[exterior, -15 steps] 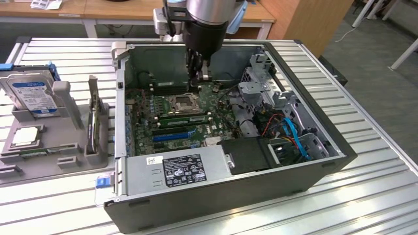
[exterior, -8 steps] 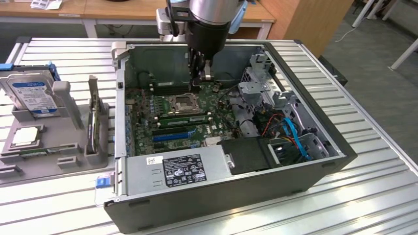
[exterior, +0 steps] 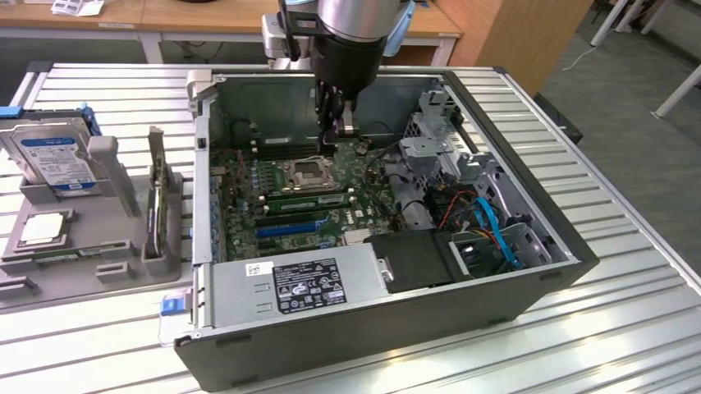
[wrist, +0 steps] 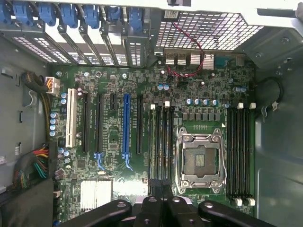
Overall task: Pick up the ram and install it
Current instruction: 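Press down the ram until it locks into place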
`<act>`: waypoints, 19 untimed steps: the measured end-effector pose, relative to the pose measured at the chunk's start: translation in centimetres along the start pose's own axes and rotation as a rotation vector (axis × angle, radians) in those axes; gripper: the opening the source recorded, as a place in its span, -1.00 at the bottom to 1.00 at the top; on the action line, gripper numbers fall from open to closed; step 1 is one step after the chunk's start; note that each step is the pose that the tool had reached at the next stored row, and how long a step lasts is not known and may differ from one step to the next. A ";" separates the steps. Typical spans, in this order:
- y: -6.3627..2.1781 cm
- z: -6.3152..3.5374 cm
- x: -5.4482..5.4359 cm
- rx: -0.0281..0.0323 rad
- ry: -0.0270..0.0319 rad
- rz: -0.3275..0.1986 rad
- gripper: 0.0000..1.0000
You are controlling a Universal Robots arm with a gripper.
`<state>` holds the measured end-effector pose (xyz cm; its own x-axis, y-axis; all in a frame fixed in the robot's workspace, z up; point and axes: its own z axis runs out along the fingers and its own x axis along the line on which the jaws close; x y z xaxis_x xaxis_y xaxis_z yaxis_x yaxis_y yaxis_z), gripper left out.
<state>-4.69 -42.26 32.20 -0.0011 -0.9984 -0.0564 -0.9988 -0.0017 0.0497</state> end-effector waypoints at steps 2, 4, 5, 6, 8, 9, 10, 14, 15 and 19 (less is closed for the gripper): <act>0.00 0.00 0.0 0.0001 0.0000 0.000 -0.80; 0.00 0.00 0.0 0.0004 -0.0003 0.005 -0.80; -0.01 0.00 0.0 0.0010 -0.0009 0.017 -0.80; -0.01 0.00 0.0 0.0018 -0.0016 0.032 -0.80; 0.00 0.00 0.0 0.0039 -0.0034 0.069 -0.80; 0.00 0.00 0.0 0.0049 -0.0043 0.086 -0.80; 0.00 0.00 0.0 0.0059 -0.0051 0.104 -0.80; 0.00 0.00 0.0 0.0100 -0.0087 0.176 -0.80; 0.00 0.00 0.0 0.0110 -0.0096 0.194 -0.80; 0.00 0.00 0.0 0.0150 -0.0132 0.265 -0.80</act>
<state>-4.69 -42.26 32.20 -0.2631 -0.9631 -0.0564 -0.9642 0.2605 0.0497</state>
